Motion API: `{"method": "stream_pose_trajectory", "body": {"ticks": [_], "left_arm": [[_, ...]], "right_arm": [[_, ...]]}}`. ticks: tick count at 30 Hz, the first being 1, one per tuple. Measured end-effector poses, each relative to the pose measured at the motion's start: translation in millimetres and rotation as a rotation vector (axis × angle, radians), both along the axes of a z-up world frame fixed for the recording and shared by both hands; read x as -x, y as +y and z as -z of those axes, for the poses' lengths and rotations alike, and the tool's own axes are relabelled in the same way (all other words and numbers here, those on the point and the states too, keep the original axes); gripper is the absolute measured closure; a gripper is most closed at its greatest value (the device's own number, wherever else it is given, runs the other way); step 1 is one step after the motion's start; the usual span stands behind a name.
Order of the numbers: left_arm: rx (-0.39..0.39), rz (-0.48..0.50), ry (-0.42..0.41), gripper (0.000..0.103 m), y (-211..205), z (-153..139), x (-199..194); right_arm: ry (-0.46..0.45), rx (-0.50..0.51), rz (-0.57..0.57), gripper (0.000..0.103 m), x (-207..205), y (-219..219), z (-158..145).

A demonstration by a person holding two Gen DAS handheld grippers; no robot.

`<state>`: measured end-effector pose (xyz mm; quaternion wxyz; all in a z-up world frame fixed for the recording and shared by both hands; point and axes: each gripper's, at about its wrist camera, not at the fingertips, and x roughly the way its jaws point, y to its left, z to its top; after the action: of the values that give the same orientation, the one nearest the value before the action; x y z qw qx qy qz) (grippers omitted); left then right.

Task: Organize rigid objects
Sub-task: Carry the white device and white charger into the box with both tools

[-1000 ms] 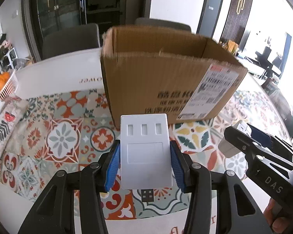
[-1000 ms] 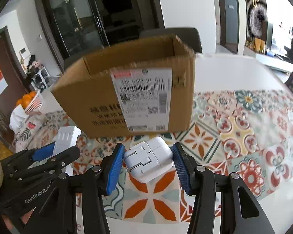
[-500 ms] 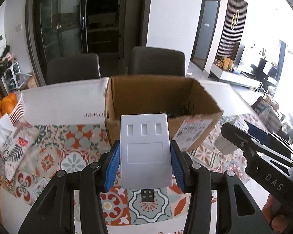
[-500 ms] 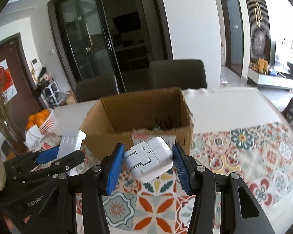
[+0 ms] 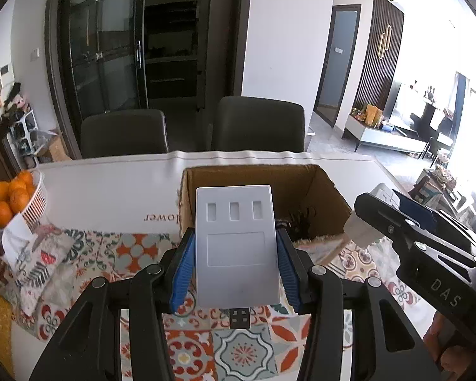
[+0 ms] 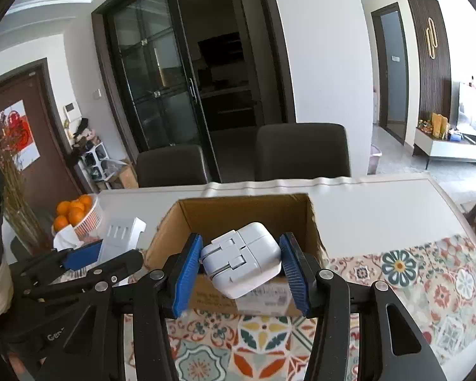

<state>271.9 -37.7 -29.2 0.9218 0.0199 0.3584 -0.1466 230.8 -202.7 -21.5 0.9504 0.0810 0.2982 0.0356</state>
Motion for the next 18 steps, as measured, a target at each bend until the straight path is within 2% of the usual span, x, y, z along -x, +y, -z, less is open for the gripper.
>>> {"method": "stream_pose_trajectory", "body": {"ticks": [8, 18], "left_arm": [[-0.023, 0.003, 0.02, 0.055, -7.0, -0.8, -33.0], [-0.047, 0.009, 0.126, 0.055, -19.3, 27.2, -73.3]], "right_arm": [[0.032, -0.004, -0.031, 0.052, -34.2, -2.6, 2.9], [0.13, -0.012, -0.053, 0.052, -73.0, -9.1, 29.6]]}}
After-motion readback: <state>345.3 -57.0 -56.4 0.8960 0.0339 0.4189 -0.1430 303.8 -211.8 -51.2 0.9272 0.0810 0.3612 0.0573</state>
